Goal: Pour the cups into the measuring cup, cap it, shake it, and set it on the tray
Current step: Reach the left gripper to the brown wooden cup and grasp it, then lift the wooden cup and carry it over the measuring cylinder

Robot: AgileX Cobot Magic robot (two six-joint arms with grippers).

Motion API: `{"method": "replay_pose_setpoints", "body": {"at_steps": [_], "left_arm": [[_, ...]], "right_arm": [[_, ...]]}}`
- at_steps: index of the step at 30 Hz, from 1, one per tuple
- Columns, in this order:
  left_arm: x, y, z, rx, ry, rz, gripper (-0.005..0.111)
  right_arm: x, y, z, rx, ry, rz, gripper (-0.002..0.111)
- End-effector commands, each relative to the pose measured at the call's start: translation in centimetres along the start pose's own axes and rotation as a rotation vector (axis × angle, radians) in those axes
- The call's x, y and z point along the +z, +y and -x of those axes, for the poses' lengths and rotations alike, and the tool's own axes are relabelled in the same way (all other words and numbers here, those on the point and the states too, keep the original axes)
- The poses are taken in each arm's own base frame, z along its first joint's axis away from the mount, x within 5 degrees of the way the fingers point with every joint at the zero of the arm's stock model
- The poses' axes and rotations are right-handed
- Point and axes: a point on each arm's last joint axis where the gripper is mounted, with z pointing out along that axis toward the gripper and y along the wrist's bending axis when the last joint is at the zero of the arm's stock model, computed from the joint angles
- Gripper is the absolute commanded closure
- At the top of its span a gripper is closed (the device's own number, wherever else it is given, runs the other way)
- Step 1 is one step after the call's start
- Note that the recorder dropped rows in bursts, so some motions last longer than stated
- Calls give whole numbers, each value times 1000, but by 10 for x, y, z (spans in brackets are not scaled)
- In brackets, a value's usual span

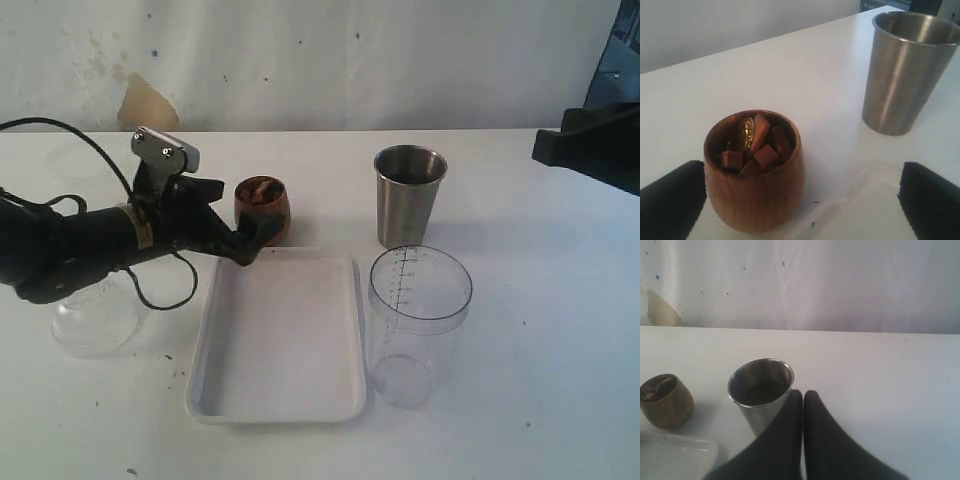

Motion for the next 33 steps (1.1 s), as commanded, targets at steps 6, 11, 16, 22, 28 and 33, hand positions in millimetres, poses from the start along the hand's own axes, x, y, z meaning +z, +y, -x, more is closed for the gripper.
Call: {"method": "replay_pose_setpoints", "body": {"at_steps": [6,11,16,22,28,33], "left_arm": [[44,20,-12,-8,-10,41,6],[59,26,-21,23,-1,44,6],[72,33,-30,23,13,64,6],[87,39,-33,26,2,69,6],[98,44,-35,34,-12,70,6],[103,46,-40,15,8,73,8]], "right_arm": [[-2,-2,1,6,-2,-12,108],[-2,-2,1,6,-2,-12,108],[-2,-2,1,6,-2,-12,108],[-2,0,2,6,-18,8,108],[-2,0,2,6,-18,8,108],[-2,0,2,6,-18,8,108]]}}
